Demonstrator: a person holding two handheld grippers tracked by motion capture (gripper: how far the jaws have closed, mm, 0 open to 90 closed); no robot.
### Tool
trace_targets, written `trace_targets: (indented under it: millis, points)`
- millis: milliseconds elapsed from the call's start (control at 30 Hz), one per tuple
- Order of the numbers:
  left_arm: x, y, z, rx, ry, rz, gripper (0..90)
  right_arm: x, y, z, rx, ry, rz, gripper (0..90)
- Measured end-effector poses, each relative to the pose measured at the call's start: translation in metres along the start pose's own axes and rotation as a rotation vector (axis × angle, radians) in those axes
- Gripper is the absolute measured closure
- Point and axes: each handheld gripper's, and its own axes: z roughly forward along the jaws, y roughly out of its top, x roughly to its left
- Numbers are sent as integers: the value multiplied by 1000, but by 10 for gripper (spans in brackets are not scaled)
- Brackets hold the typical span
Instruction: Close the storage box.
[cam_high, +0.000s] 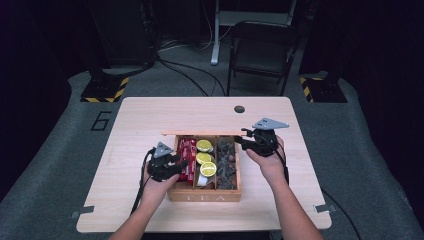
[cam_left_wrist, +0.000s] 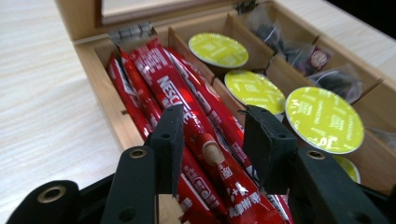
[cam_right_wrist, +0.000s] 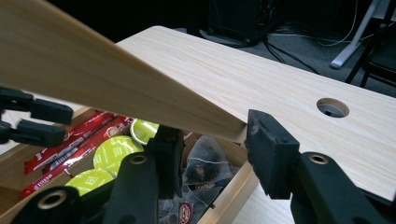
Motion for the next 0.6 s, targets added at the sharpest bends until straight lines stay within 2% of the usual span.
trace_targets:
  millis: [33,100,167,200,233,333,400,533,600]
  points:
    - [0,0,3,7,7,7,591,0,0,0,0,1,0,567]
    - [-2,0,7,20,20,-10,598,0,0,0,-3,2,2,567]
    - [-2,0,11,39,40,8,617,-1,0,0,-4,2,3,567]
    - [-4,0,12,35,53,2,625,-1,0,0,-4,3,3,567]
    - [-2,0,11,48,61,38,641,-1,1,1,-5,2,4,567]
    - [-3,0,12,51,69,38,672,-1,1,1,-6,3,3,567]
    - [-5,0,13,47,70,22,697,-2,1,1,-7,4,4,567]
    - [-5,0,11,62,78,47,766,-2,1,1,-7,3,5,566]
    - [-5,0,11,54,79,46,799,-1,1,1,-4,1,4,567]
